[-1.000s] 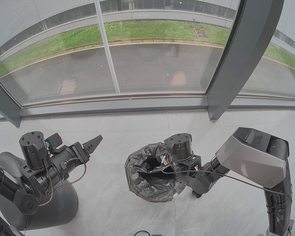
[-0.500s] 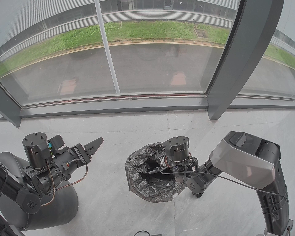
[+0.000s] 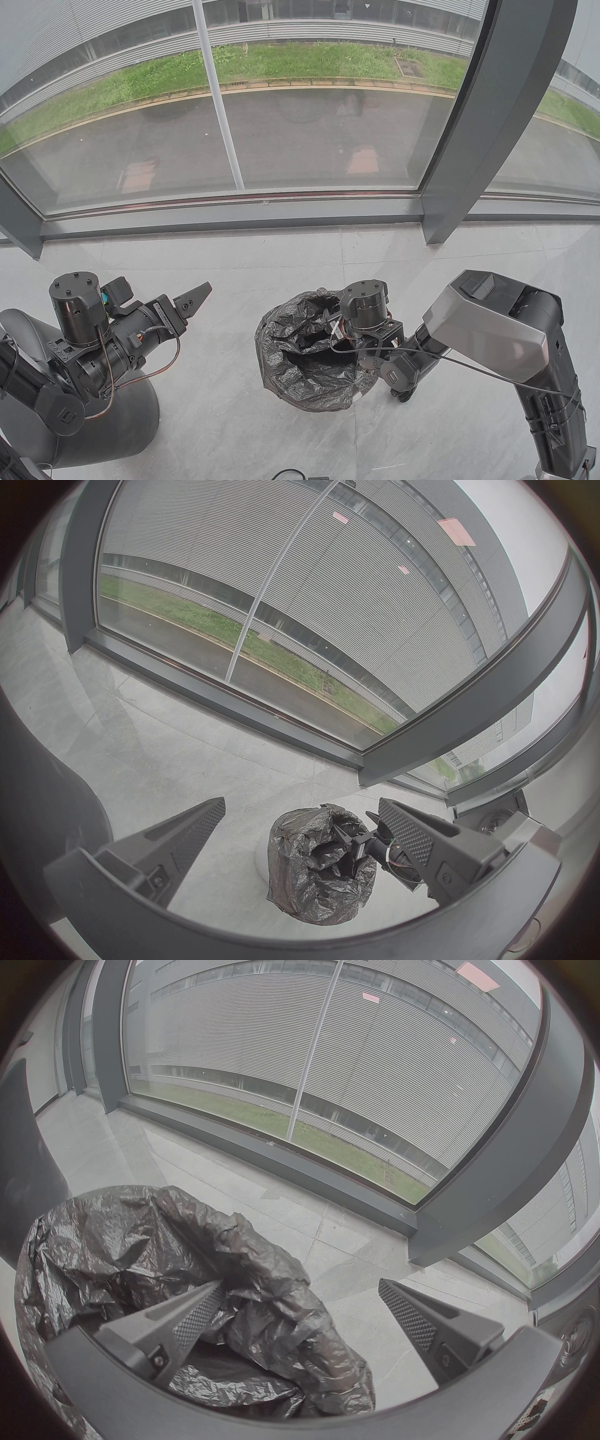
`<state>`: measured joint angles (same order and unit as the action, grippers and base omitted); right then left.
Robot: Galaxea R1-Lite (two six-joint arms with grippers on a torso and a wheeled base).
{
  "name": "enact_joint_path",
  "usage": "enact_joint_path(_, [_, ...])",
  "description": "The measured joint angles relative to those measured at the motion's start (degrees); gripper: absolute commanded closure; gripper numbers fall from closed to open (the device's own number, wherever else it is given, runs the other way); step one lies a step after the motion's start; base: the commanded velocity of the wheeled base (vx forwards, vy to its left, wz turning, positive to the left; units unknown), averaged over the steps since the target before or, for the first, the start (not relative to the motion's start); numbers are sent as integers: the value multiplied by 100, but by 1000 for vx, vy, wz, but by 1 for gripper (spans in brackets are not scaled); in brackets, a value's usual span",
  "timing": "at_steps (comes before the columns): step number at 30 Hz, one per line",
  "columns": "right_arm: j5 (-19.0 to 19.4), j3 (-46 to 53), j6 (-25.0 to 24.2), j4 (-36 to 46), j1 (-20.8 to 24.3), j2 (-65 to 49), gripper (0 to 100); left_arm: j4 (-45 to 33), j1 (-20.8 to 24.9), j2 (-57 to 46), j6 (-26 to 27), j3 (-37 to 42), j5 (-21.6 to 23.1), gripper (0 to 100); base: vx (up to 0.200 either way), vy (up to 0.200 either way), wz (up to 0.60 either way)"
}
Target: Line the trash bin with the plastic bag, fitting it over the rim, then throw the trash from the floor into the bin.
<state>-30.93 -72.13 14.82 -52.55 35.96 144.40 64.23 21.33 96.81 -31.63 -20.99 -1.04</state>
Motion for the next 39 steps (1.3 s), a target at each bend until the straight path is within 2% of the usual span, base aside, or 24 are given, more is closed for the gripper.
enact_joint_path(22, [-2, -2, -16, -132, -38, 266, 0, 9, 7, 77, 0, 7, 0, 0, 0, 0, 0])
enact_joint_path(29, [-2, 618, -29, -445, 85, -7, 0, 11, 5, 85, 2, 10, 2, 0, 0, 0, 0])
enact_joint_path(39, [0, 1759, -43, -1097, 544, -890, 0, 11, 2, 99, 2, 5, 0, 0, 0, 0, 0])
